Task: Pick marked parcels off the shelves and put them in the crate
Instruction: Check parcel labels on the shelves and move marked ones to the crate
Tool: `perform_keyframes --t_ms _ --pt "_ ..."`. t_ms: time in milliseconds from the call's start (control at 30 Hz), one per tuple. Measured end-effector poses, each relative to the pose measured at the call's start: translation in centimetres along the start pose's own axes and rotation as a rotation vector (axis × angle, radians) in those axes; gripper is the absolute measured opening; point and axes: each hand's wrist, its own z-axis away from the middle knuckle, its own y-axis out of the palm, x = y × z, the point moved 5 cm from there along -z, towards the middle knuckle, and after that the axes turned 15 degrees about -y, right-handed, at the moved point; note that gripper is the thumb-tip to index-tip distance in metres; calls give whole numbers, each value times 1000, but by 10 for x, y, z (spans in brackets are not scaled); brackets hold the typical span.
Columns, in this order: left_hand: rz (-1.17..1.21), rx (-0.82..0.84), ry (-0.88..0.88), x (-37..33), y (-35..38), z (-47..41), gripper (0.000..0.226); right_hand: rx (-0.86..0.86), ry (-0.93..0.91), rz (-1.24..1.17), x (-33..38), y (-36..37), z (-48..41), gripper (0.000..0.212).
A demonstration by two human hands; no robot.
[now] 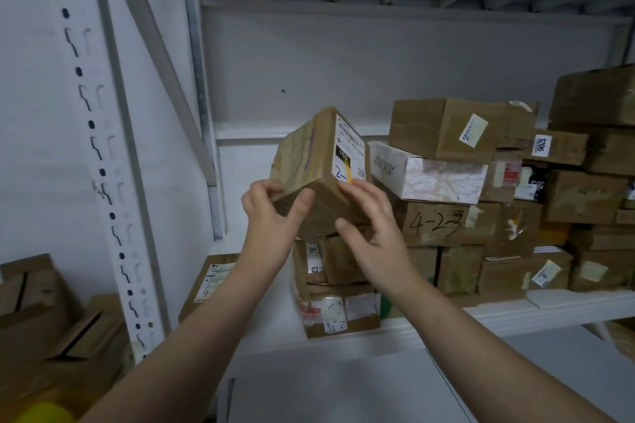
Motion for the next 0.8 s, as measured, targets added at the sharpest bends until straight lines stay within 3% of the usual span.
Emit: perform_keyframes --t_ms 200,333,400,467,533,567,633,667,733,800 --pt "44 -12 -195 8 -24 -2 89 79 -167 73 16 25 1 44" --pt "272 5 -305 18 -39 2 63 86 -170 66 26 35 2 37" --pt "396 -8 -295 22 -45 9 39 -28 -92 -50 33 33 1 35" --pt "502 -28 -241 23 -49 20 20 -146 54 -242 33 34 0 46" --pt "587 -10 -208 27 -51 30 19 -139 217 -370 26 43 2 57" --pt "596 19 -204 29 -53 33 31 -94 262 -393 25 49 2 58" --pt "530 83 -197 35 -56 37 62 -15 262 -417 25 58 4 56" --pt "432 88 -167 36 -59 39 65 -7 252 -426 25 60 5 57" --pt "224 70 -50 33 -66 44 55 -15 238 -437 25 60 8 61" --pt "163 62 23 33 -72 49 51 -17 218 -441 26 60 11 62"
